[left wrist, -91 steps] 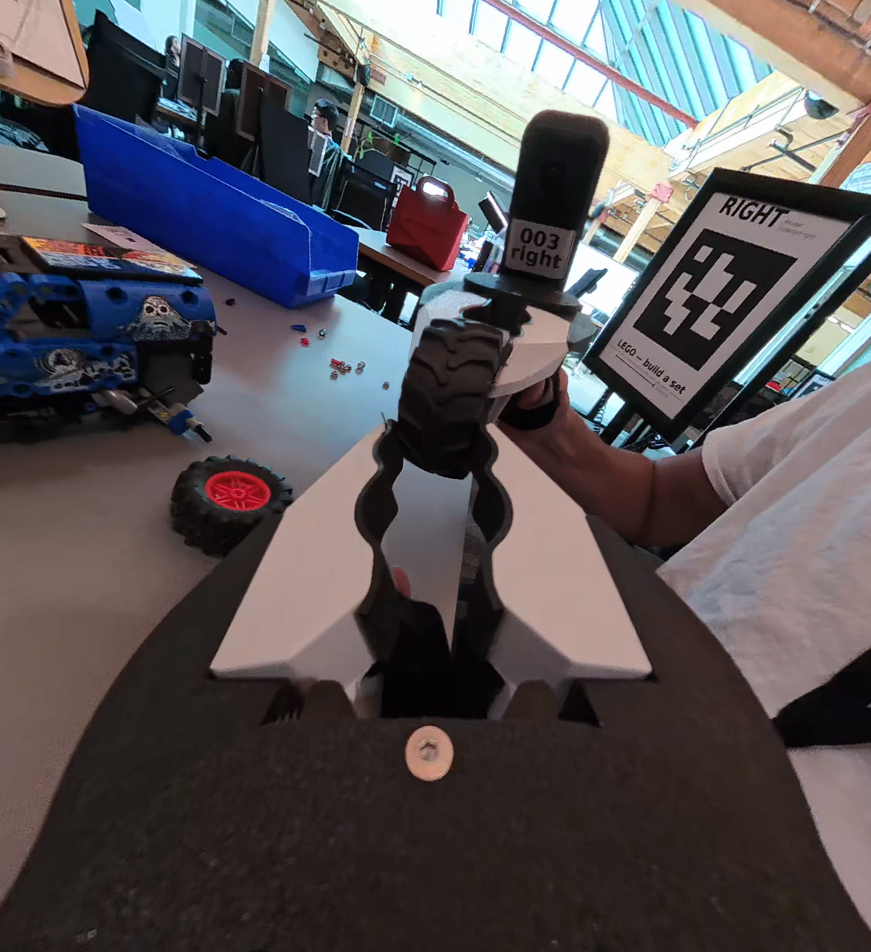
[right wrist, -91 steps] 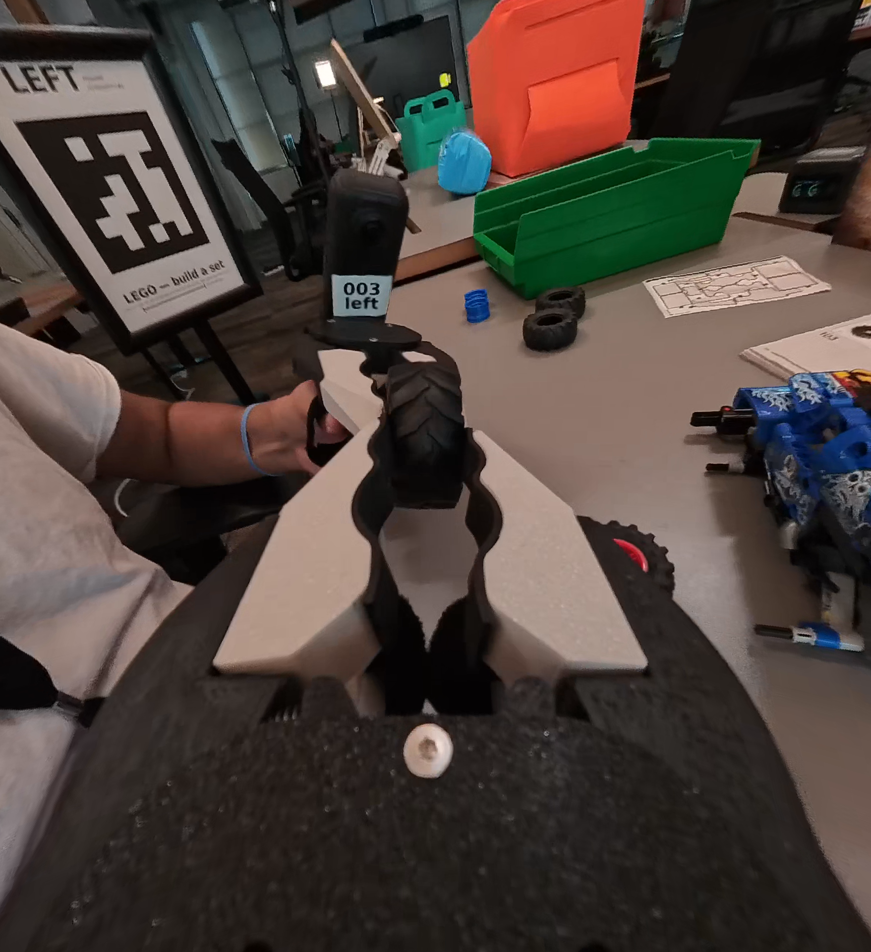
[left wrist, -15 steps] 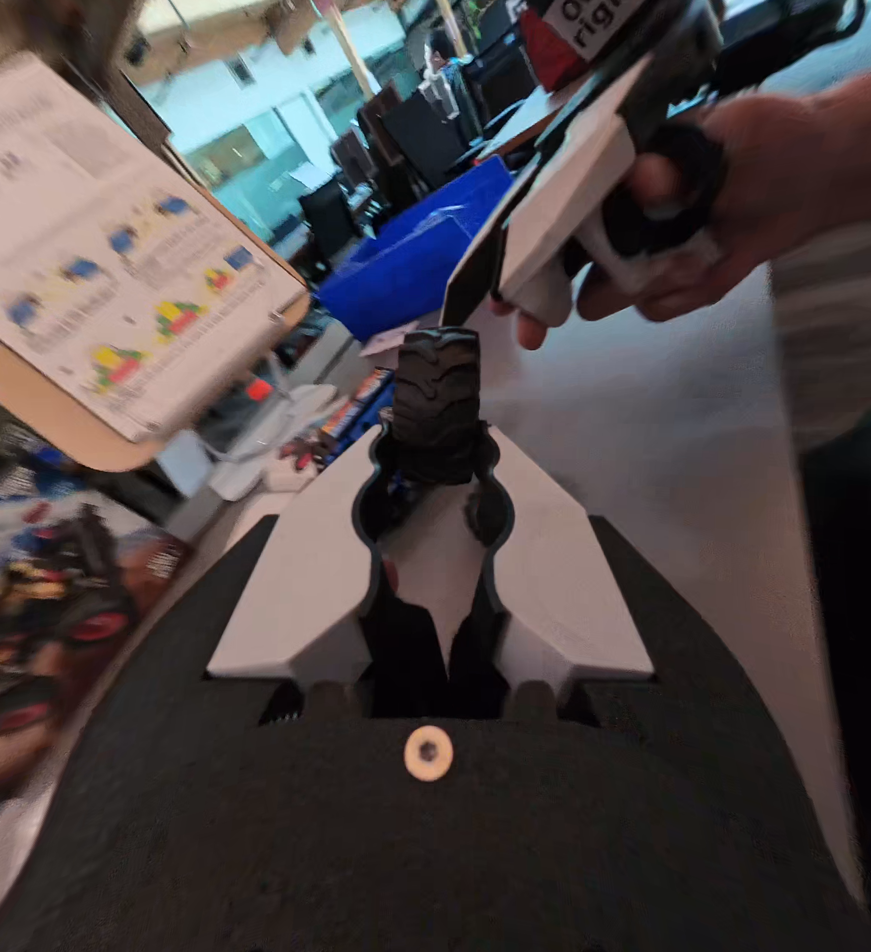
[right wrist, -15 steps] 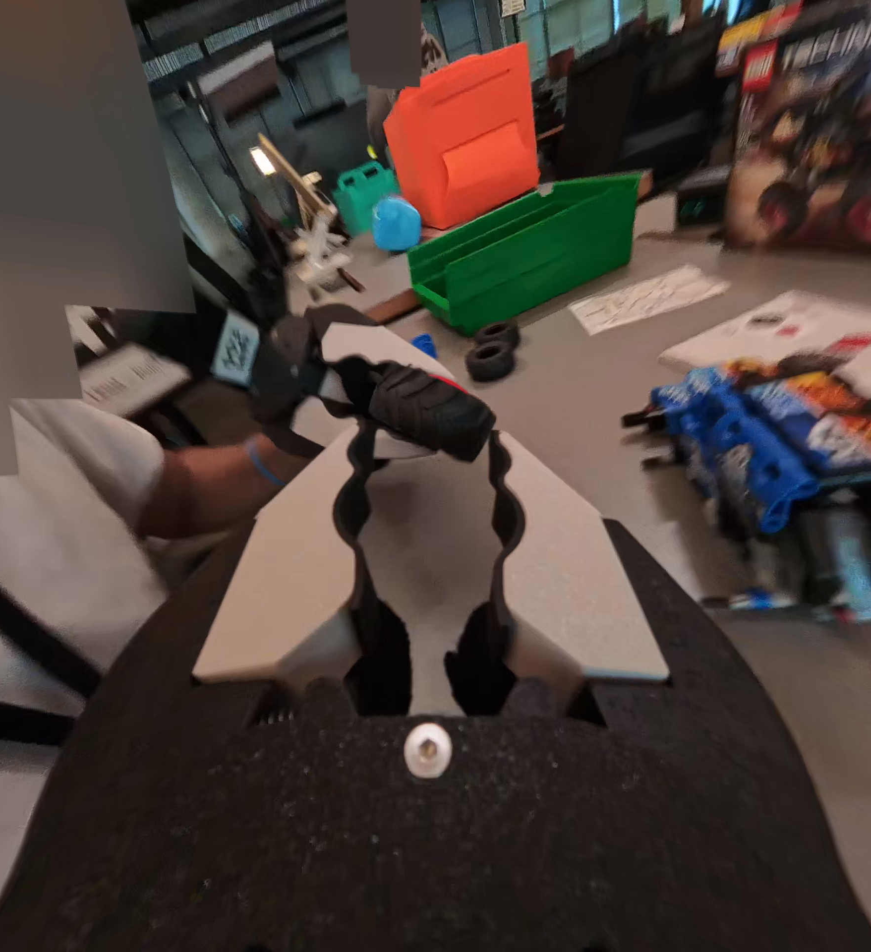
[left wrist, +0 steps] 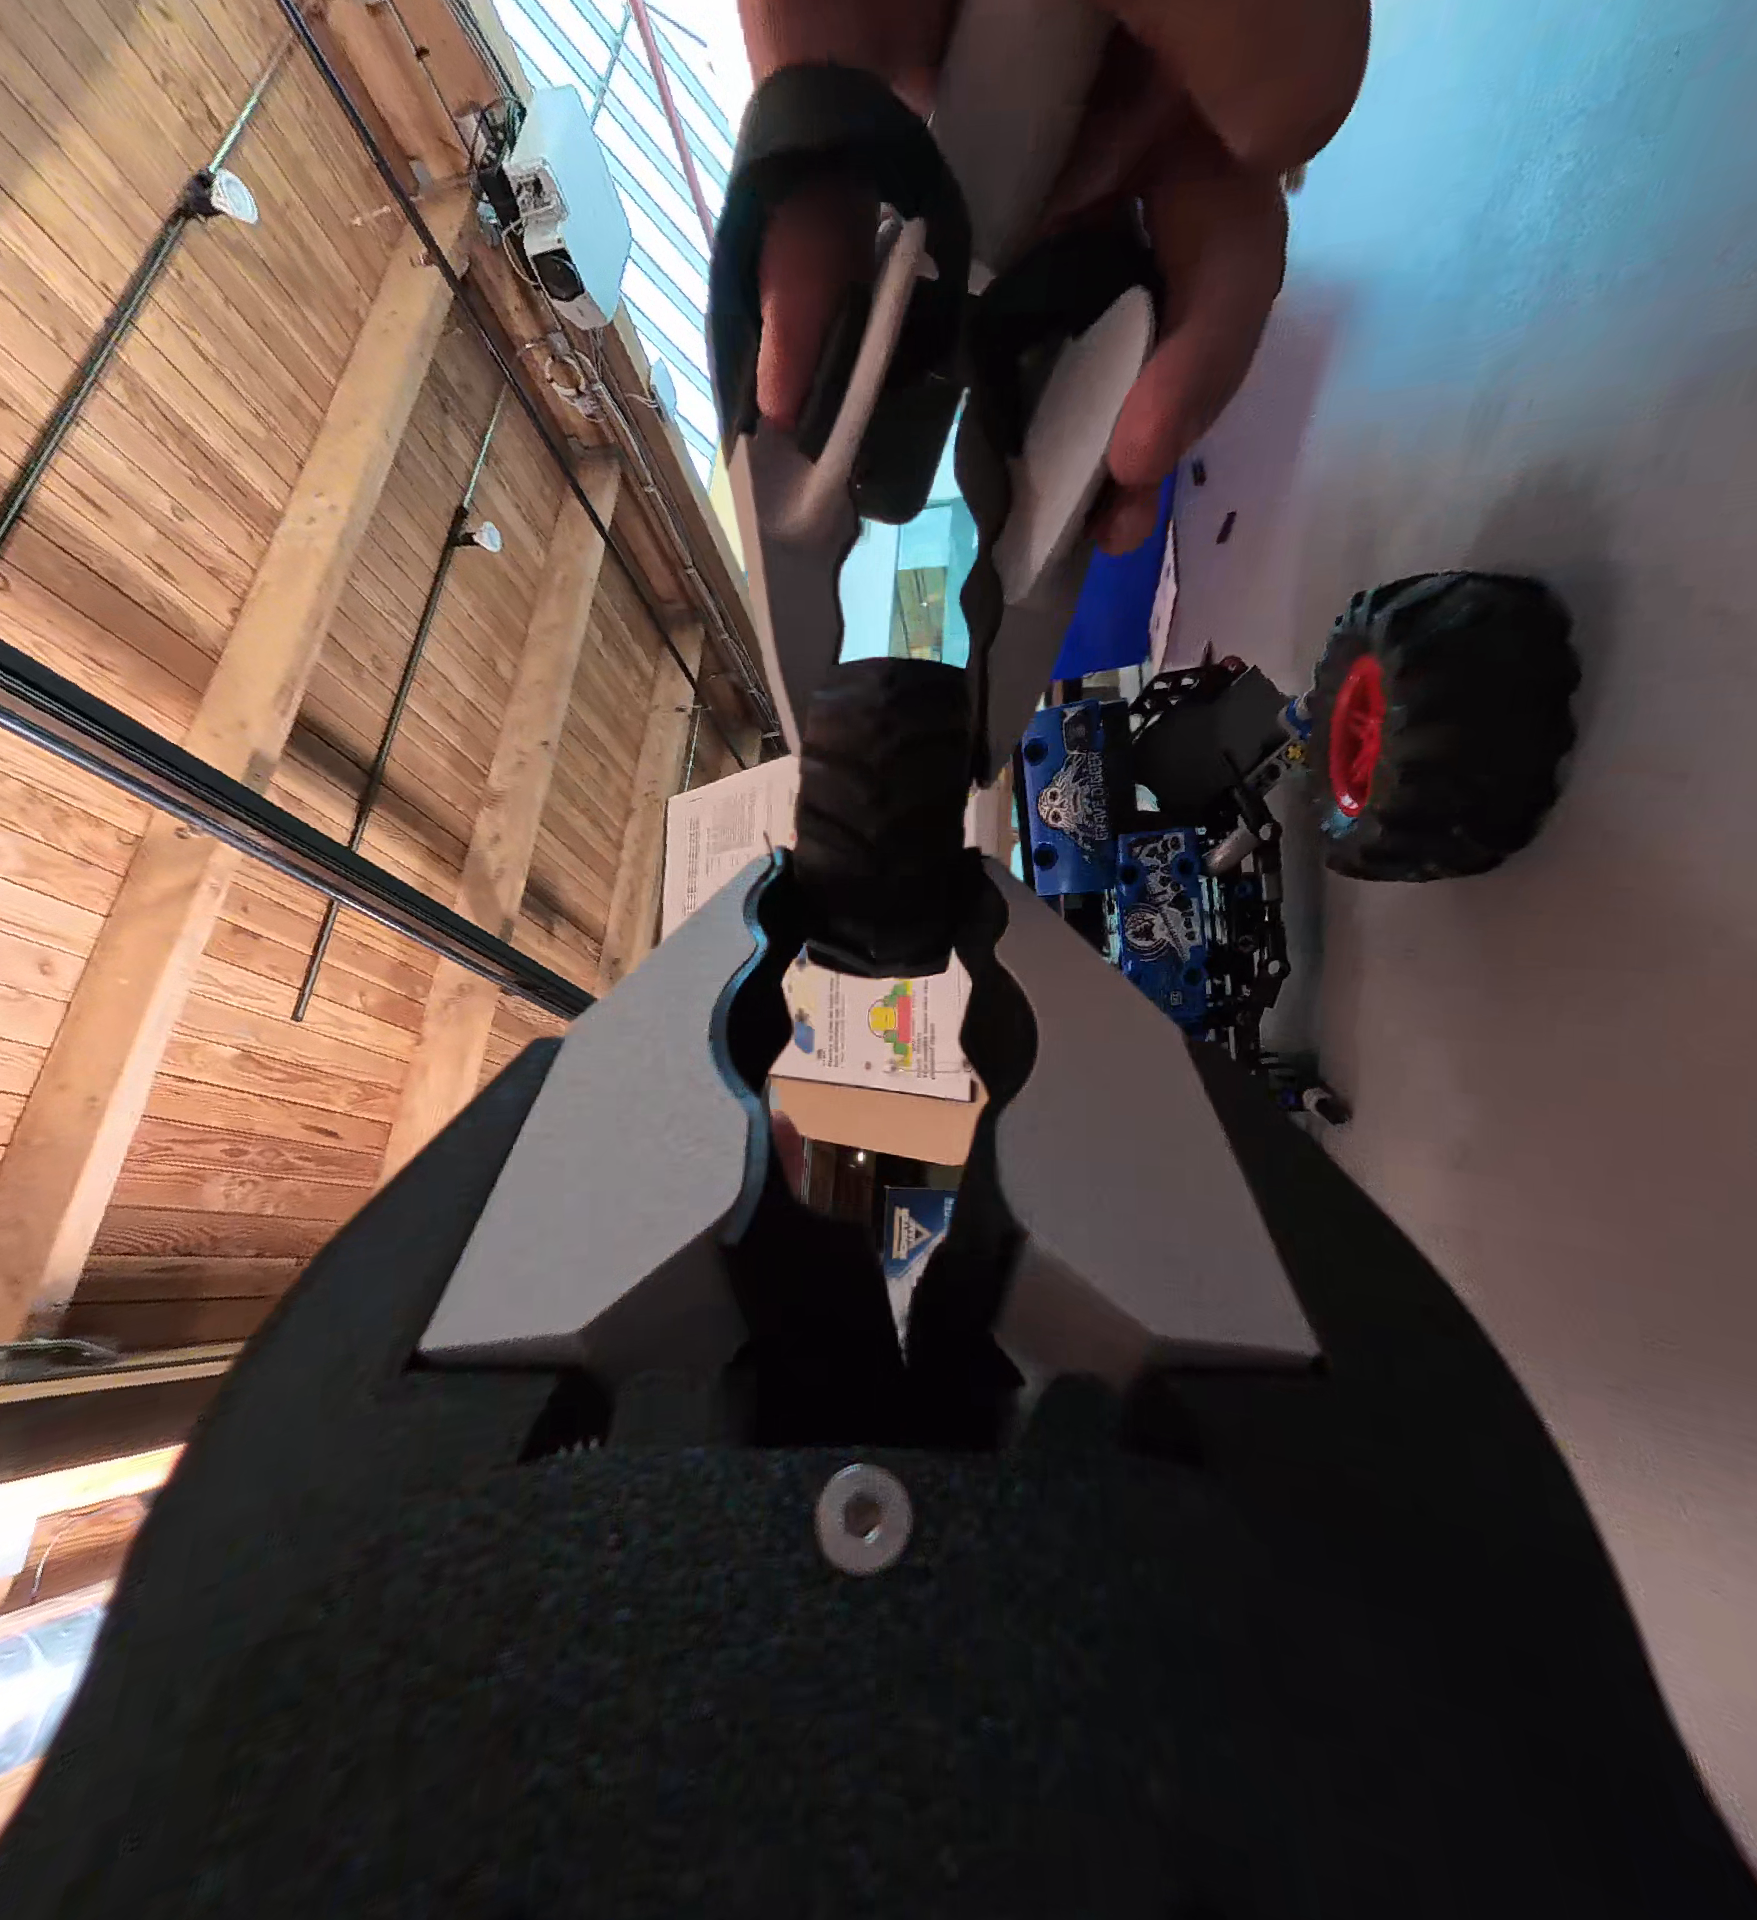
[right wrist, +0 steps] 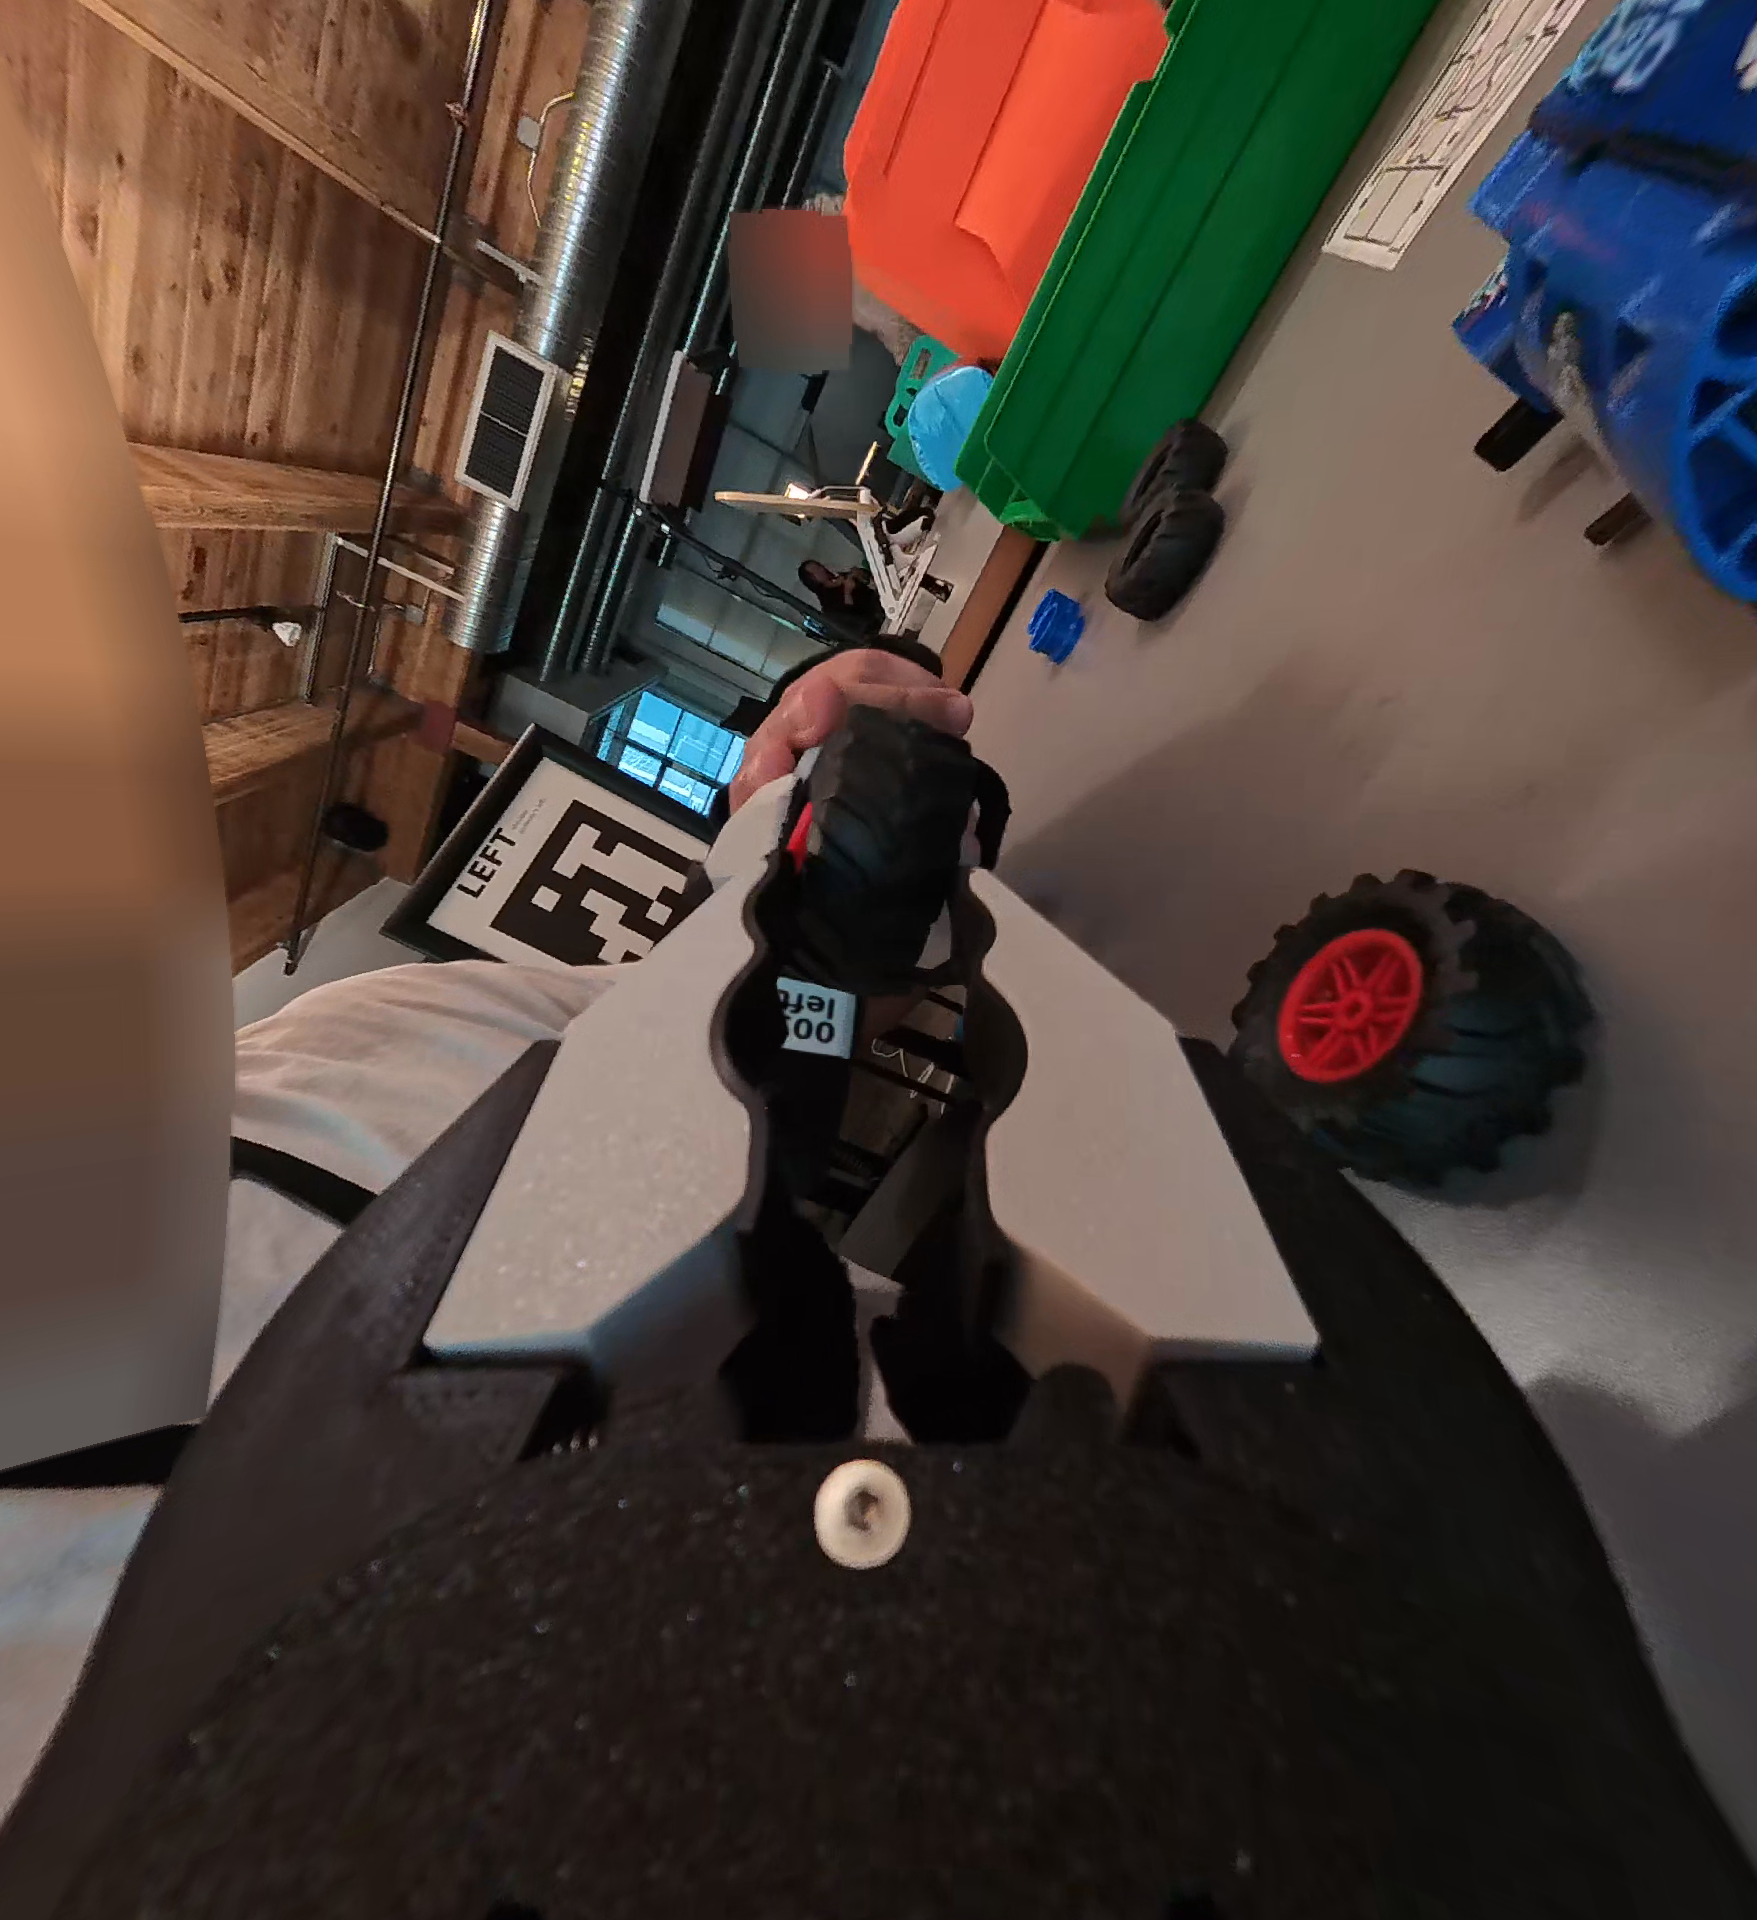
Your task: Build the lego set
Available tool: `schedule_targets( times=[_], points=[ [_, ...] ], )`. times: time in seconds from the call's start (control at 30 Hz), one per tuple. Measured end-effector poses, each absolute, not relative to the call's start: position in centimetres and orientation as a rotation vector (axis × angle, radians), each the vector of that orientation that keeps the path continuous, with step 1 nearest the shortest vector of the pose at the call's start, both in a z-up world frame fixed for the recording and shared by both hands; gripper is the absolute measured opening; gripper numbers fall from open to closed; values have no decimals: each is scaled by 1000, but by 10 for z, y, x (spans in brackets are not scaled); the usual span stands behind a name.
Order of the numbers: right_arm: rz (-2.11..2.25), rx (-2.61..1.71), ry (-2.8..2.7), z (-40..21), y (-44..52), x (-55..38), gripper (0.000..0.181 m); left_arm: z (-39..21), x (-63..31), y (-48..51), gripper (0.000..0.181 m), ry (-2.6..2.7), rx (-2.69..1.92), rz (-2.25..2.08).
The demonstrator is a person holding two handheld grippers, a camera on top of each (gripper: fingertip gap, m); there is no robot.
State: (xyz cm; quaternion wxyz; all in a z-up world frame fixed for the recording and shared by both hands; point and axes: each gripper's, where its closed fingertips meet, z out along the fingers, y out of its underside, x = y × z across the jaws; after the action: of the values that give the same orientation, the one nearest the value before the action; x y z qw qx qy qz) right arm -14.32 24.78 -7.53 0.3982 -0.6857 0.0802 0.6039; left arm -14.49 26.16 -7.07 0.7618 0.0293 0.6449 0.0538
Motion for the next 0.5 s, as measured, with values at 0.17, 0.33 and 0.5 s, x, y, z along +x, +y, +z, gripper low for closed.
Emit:
schedule_targets(
  times=[0.17,0.33,0.5],
  points=[
    [1433,-1756,143,-74,243,-145,27,-76,-144,253,29,1465,-70,42],
    [1316,-1765,61,-71,238,-139,27,-80,-150,249,49,1613,-522,-391],
    [1282,-1649,-98,-51,224,-142,26,-65,-157,223,60,1573,-1204,-1510]
  ],
)
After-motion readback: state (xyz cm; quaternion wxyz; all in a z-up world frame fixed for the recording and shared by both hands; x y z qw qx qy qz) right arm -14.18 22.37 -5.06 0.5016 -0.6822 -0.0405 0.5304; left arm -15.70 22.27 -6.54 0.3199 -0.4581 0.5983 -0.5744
